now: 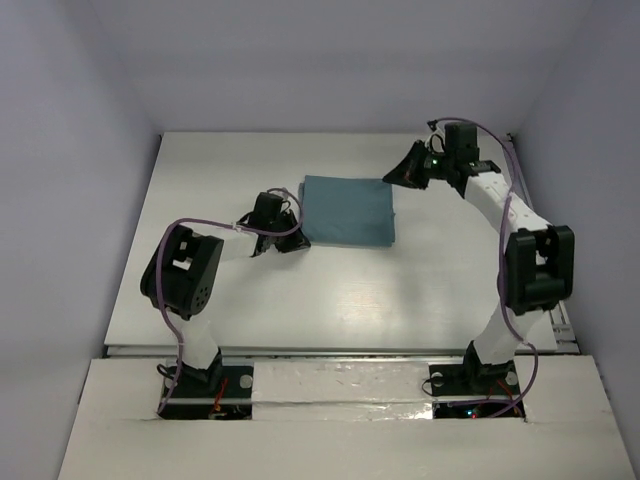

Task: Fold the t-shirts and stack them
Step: Fold the long partially folded tshirt into a neat square

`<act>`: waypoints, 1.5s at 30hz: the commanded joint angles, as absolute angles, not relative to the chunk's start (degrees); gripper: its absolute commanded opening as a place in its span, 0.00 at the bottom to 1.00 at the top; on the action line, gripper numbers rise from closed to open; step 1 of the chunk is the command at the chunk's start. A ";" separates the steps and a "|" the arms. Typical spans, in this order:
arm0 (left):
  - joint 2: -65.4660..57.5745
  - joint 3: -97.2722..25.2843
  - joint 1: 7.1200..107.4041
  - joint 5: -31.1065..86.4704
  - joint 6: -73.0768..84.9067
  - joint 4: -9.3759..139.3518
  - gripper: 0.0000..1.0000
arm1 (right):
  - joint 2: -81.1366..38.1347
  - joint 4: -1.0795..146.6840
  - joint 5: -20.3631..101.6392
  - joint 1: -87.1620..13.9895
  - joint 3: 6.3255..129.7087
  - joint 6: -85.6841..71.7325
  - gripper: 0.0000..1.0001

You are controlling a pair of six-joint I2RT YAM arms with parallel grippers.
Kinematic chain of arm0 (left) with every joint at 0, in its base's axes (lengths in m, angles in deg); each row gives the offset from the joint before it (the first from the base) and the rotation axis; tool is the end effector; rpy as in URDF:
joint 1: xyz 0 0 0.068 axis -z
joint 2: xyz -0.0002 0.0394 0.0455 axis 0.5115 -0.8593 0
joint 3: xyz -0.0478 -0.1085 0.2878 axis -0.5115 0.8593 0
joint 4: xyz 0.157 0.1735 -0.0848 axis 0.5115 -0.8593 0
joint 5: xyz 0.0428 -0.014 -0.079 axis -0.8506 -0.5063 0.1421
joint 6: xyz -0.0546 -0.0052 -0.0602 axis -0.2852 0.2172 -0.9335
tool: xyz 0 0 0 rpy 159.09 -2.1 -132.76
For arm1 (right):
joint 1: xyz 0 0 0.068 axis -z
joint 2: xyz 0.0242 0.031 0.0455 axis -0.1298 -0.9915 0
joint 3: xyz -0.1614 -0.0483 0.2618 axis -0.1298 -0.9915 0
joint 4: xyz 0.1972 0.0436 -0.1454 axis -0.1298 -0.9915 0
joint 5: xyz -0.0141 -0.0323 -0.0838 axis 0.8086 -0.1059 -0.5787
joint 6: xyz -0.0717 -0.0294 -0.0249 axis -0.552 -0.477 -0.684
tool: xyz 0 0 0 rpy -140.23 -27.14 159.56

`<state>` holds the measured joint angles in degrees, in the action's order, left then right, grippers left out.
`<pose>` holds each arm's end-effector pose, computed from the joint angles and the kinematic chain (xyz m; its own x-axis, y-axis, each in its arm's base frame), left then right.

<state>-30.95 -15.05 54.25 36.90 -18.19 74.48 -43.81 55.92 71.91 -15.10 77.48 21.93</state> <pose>0.3456 -0.1733 0.1771 -0.8203 -0.2501 -0.5143 0.1403 0.7838 -0.6049 0.4238 0.1016 0.3178 -0.8256 0.3476 -0.4444 -0.1559 0.6165 0.7718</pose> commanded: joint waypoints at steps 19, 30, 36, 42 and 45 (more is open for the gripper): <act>-20.87 -17.23 53.70 34.63 -23.64 81.17 0.00 | -7.49 47.47 64.82 -15.55 44.07 15.65 0.00; -31.29 -14.46 52.38 33.58 -23.20 82.74 0.00 | -4.05 44.92 62.62 -15.55 42.31 15.48 0.00; -31.81 -7.51 51.07 35.58 -26.71 91.61 0.01 | -5.19 45.19 62.35 -15.55 43.18 15.48 0.00; -20.50 -9.34 51.59 34.47 -25.51 89.45 0.41 | -3.53 41.68 58.41 -15.55 48.98 14.77 0.10; -8.47 -13.56 51.59 30.34 -21.10 79.87 0.55 | 0.86 39.57 54.01 -15.55 52.49 13.72 0.31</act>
